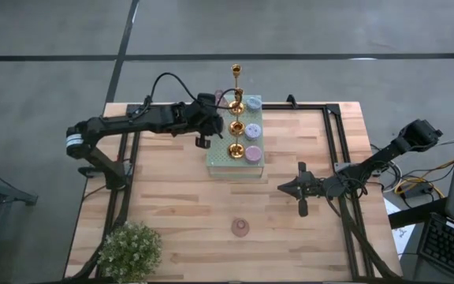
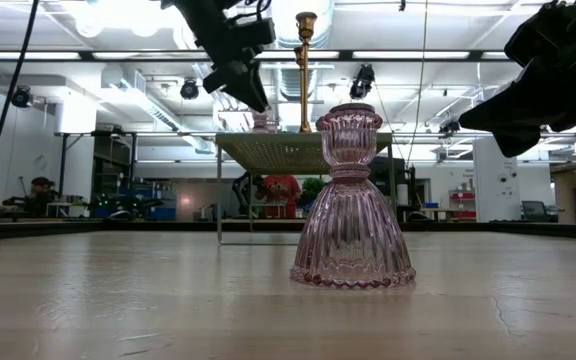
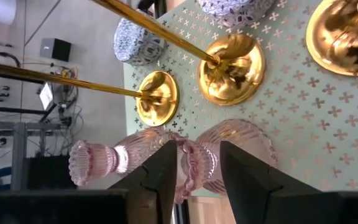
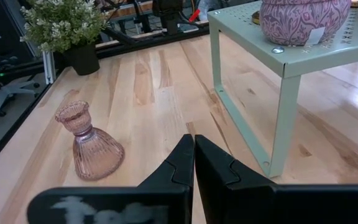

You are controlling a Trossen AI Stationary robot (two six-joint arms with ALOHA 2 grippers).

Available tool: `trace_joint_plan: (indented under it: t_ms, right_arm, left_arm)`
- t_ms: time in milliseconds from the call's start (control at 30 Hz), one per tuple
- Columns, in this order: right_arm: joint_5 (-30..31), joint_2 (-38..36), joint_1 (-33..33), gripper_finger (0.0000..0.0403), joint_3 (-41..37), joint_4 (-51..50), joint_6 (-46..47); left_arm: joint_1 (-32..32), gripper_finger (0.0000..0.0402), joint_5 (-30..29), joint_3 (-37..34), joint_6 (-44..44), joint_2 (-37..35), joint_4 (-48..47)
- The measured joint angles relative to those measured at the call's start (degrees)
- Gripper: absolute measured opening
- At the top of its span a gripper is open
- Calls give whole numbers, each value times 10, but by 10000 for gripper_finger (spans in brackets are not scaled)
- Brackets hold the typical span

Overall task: Pick & Place candle stick holders
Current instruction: Put the right pink glass candle holder on the shelf aligned with the other pink glass candle holder, then put the pink glass candle holder on the shelf aligned with the other pink glass candle holders

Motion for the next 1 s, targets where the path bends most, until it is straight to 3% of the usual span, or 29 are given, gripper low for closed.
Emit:
trace_joint_plan:
  t_ms: [633,1000]
  right_arm:
    - [0,0,0,8,-5,0,5]
    - [0,0,0,8,-5,3,40]
  left_arm:
    - [0,124,32,0,-1,-1,21]
    - [-2,124,36,1,-67,-60,-18]
